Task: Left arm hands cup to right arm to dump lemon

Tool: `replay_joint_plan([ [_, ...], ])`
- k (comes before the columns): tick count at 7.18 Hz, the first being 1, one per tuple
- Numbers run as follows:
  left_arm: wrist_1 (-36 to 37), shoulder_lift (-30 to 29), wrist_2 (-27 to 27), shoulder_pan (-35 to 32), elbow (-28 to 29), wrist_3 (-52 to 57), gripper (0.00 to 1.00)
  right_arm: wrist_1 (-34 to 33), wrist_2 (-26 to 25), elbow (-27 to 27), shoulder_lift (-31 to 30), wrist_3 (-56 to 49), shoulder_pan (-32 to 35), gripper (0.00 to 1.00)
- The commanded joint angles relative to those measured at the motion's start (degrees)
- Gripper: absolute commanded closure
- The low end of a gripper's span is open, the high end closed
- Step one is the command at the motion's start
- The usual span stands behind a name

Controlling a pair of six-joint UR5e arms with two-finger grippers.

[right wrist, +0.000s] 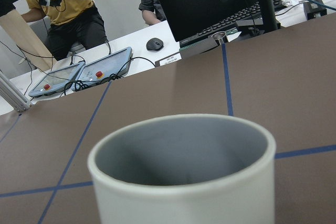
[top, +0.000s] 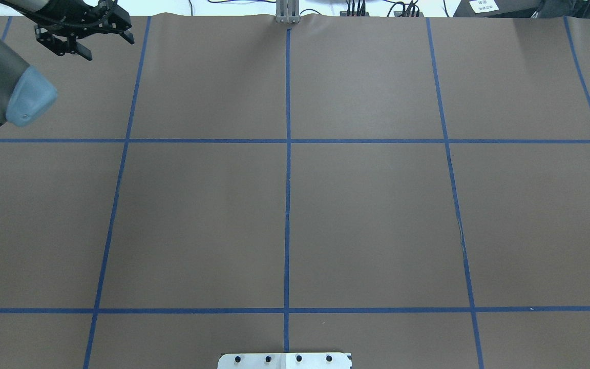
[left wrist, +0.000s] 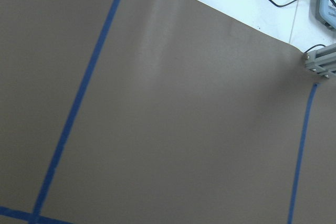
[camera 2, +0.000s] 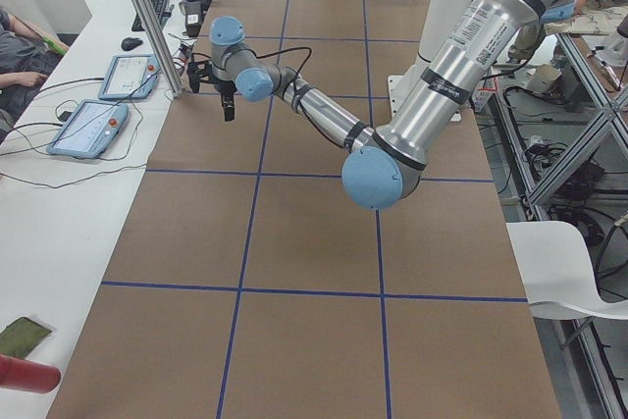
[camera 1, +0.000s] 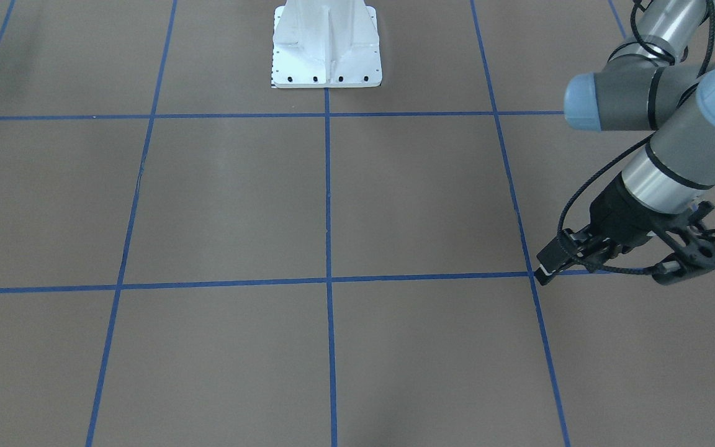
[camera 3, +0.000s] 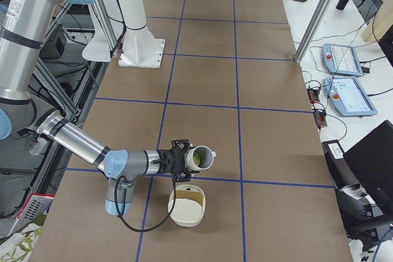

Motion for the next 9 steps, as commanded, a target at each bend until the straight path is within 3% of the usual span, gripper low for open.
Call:
replay_joint_plan([
  [1,11.33,1.38,3.44,-0.15,-6.55,6.51,0.0,3.76,6.95,-2.1,-0.05,10.16,6.32,0.99],
  [4,11.91,1.38,3.81,-0.14,-6.93,6.78,0.0,7.98,9.17,-6.22,-0.49,18.02,7.14,0.99],
  [9,11.91,1.38,3.9,0.03,-7.1,6.78,0.0,15.37,6.89,-6.5,1.0,33.48,7.4,0.99],
])
